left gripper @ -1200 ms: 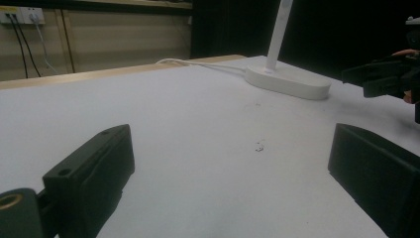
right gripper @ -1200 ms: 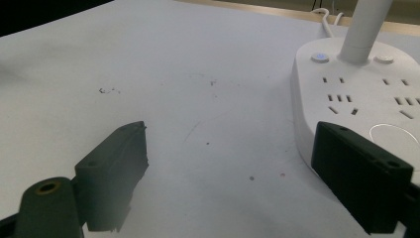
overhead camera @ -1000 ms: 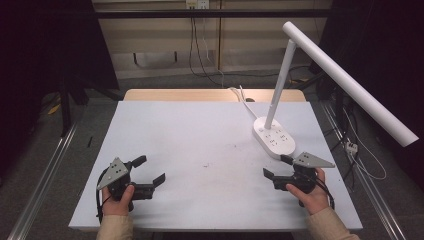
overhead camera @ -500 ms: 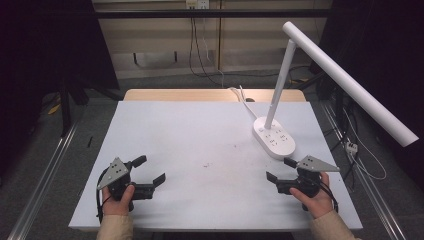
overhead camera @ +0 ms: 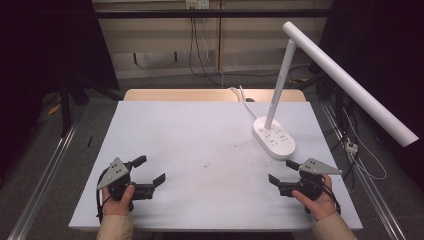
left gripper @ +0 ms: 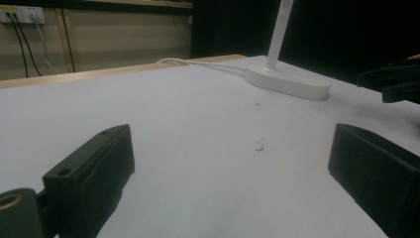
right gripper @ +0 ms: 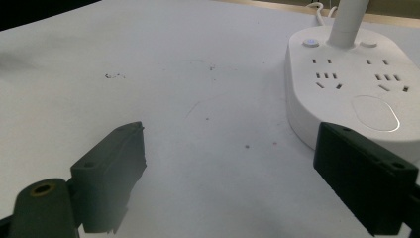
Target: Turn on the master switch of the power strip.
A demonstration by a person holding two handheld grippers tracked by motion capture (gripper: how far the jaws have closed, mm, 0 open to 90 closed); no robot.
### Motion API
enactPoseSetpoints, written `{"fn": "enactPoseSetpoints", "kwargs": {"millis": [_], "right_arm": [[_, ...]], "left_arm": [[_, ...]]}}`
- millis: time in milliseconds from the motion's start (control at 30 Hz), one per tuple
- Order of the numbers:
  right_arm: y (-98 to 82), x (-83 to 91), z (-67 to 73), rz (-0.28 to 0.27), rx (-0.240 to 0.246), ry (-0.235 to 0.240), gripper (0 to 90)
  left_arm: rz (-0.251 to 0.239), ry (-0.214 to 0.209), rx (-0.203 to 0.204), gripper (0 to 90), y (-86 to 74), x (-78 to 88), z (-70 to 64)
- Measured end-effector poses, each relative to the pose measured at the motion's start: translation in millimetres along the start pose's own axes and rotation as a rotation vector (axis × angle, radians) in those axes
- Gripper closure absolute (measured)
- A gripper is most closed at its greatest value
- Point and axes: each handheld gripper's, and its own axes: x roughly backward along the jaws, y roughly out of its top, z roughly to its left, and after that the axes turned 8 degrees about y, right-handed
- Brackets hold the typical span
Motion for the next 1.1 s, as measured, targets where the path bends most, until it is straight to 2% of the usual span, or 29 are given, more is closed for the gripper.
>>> {"fn": "enactPoseSetpoints", "kwargs": {"millis": [833, 1100], "right_arm": [[-7.1, 9.8, 0.9, -0.001, -0.002, -0.005, 12.7], [-8.5, 7.7, 2.4, 0.0, -0.001, 0.003, 12.5]], "left_arm": [[0.008, -0.003, -0.003, 3.8, -0.9, -1.4, -0.2], [0.018, -0.001, -0.01, 3.8, -1.3, -1.7, 0.0]]}}
